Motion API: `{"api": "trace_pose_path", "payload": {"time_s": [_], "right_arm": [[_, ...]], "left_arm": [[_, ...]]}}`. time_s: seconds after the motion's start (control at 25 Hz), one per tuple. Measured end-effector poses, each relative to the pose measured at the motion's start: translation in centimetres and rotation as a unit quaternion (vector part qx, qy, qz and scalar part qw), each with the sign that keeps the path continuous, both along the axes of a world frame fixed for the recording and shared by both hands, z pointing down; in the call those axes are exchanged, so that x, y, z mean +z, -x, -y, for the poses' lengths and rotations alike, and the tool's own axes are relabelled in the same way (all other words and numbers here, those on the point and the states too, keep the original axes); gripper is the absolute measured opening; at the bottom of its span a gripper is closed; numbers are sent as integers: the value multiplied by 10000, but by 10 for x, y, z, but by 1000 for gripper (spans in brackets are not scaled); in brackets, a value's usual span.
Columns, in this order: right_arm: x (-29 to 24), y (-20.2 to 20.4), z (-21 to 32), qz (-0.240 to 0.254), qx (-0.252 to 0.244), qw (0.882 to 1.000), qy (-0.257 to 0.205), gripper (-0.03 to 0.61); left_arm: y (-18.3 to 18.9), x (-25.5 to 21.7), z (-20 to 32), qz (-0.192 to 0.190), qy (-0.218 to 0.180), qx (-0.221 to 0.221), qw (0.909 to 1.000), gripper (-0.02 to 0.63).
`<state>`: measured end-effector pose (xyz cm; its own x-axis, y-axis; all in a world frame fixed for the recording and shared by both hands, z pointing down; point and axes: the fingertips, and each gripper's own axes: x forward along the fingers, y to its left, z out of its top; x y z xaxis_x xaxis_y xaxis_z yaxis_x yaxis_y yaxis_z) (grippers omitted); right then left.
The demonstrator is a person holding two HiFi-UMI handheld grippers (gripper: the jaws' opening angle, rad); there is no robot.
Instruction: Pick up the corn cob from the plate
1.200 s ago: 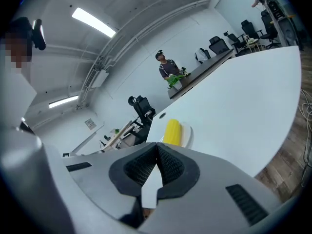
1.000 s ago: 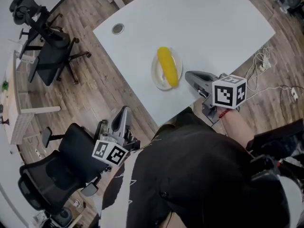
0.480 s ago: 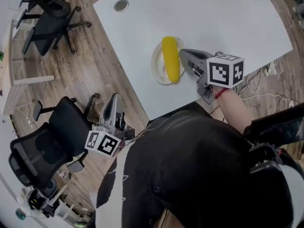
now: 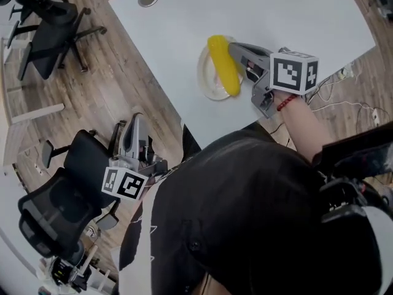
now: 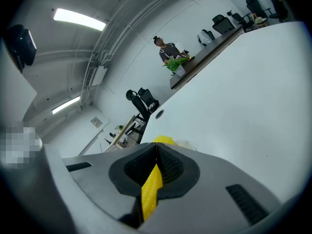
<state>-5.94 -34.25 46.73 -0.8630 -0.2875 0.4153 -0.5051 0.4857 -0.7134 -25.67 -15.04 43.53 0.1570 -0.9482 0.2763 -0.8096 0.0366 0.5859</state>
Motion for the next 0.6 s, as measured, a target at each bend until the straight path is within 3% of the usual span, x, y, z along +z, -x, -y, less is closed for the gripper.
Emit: {"api": "trace_pose_path", "payload": {"time_s": [0.28,0.6], "right_arm": [[-14,6,1,-86,1008,9938,-464,17],[-23,1,1,-412,1838,9791,-765,17]], "left_arm": [[54,-19,19,151,-242,888,9956,12],[95,-19,25,105,-287,1389,9898,12]]}}
